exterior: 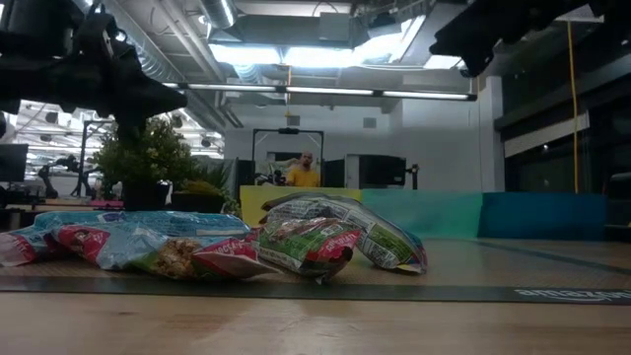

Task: Pick and place Granola Bars by type
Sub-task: Put the blue granola bar into the green bin

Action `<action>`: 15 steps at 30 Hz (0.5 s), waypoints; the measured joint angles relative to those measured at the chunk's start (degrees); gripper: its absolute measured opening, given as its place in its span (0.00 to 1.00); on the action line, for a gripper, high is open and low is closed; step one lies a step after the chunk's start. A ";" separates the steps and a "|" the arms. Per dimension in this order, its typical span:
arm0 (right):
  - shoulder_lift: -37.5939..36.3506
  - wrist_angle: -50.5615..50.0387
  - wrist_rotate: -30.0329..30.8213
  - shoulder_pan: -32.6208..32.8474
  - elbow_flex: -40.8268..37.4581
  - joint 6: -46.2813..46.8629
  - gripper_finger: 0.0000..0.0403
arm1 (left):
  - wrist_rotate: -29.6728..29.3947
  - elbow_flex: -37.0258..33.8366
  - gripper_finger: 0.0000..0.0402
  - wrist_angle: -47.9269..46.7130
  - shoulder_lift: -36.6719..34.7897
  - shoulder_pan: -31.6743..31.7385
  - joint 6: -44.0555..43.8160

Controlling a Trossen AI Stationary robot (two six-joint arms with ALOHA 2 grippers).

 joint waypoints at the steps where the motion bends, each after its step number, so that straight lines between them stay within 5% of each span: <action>1: 0.00 0.37 0.00 0.89 0.00 -0.05 0.28 | 1.37 0.00 0.04 0.57 -0.02 0.00 -0.15; 7: -0.23 1.38 2.84 3.89 0.00 0.00 0.19 | 9.60 7.02 0.02 -2.65 0.97 -2.58 -0.42; 15: -3.54 2.62 3.10 4.05 0.00 -1.23 0.12 | 5.48 30.44 0.01 -33.41 11.63 -11.36 5.78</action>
